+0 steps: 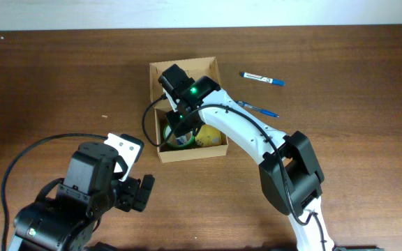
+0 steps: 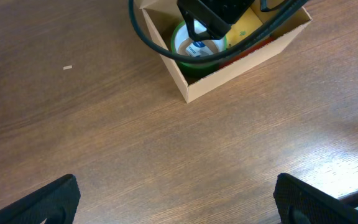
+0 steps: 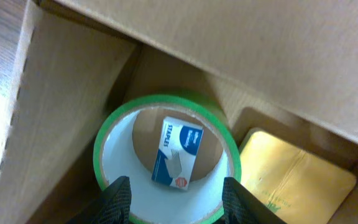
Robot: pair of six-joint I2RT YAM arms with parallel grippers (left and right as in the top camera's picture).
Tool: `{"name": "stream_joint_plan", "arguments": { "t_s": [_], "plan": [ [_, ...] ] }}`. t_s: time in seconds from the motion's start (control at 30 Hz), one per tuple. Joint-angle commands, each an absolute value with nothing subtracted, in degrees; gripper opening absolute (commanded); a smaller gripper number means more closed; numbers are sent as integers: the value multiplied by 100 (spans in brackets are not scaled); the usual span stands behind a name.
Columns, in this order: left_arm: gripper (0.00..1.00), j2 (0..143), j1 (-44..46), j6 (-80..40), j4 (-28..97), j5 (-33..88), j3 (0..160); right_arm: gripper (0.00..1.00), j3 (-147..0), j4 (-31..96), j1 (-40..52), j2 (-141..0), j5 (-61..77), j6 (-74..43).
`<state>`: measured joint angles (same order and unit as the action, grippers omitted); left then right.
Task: Pack container
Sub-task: 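Carry the staples box over the box and drop it into the tape roll, then withdraw the right gripper and move it over the blue whiteboard marker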
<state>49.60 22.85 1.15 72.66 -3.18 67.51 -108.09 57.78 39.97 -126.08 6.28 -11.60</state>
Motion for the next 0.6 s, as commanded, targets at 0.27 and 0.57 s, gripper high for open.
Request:
{"name": "stream_joint_plan", "arguments": {
  "t_s": [0.27, 0.57],
  "plan": [
    [100, 4943, 2270, 224, 7253, -276, 6840, 49, -11476, 6071, 3791, -11561, 696, -733],
    [99, 4941, 2270, 224, 7253, -276, 6842, 53, -11542, 5961, 2587, -10899, 226, -423]
  ]
}}
